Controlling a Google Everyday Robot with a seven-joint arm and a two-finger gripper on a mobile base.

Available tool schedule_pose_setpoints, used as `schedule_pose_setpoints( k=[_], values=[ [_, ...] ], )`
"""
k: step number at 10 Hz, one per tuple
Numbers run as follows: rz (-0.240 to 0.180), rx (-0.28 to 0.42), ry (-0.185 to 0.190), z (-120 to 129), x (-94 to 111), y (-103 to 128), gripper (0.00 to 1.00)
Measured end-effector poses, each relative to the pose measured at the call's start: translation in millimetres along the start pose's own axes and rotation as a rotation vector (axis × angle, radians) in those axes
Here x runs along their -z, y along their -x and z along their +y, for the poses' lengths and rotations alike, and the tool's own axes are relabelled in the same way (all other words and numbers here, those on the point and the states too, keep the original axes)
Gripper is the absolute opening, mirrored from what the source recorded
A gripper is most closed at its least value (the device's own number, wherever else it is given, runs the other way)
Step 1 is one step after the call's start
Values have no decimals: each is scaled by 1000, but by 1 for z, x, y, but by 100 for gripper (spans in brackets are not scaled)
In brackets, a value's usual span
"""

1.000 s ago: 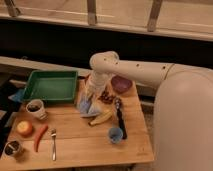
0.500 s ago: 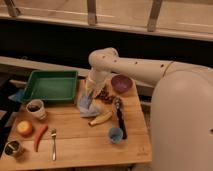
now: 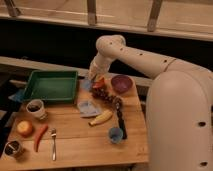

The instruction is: Place sponge in red bowl

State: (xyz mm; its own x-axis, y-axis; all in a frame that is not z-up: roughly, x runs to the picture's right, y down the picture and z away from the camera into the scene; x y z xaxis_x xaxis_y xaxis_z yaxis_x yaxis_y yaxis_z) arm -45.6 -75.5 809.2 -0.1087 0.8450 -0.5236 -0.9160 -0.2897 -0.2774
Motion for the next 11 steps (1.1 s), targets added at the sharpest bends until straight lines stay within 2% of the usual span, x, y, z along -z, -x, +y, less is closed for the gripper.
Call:
schedule_pose_setpoints(
  k=[2, 5, 7, 9, 11],
  values=[
    [-37, -21, 45, -1, 2, 19, 0],
    [-35, -19, 49, 1, 1, 18, 0],
    [-46, -38, 35, -5, 1, 20, 0],
    [-60, -97, 31, -15, -14, 32, 0],
    [-76, -169, 25, -40, -35, 57, 0]
  ],
)
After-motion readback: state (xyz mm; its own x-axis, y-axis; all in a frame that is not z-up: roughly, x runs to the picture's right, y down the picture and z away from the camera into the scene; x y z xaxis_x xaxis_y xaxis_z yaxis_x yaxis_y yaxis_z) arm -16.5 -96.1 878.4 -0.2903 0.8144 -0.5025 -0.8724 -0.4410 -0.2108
